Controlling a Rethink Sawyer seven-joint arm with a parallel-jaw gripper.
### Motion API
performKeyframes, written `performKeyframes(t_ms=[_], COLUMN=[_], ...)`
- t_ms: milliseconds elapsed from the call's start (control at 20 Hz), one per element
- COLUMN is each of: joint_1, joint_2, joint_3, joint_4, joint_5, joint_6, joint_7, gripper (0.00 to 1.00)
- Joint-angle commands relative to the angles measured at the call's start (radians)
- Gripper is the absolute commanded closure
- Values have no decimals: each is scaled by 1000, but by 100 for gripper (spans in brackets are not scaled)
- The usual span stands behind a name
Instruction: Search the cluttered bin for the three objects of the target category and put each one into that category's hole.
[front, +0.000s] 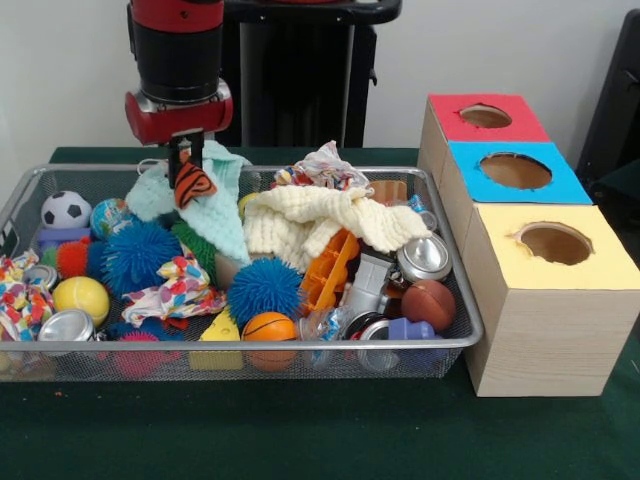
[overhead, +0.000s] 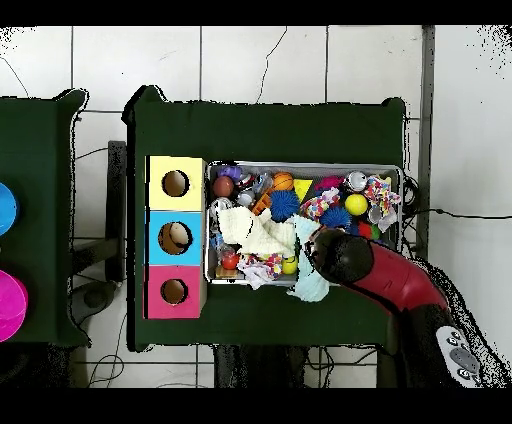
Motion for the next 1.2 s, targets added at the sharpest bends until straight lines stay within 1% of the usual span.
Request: performKeyframes(t_ms=[50,200,300,450,650,800,900,1000,1100,1200], joint_1=[30,42,62,88,94,89,92,94,93,88], joint_2=[-61,-99,-133,-183,-219,-230,-230,-241,-248,-251], joint_3=[-25,-31,-50,-85,-102,-85,-79,-62,-46,-27], joint_4=[-24,44,86,119,138,147,149,182,223,259], joint_5=[117,160,190,223,273,338,368,424,475,519], joint_6=[138,124,123,159,220,273,287,285,258,221], joint_7=[351,384,415,448,473,519,541,579,602,599], gripper=[100,100,100,100,100,100,100,100,100,100])
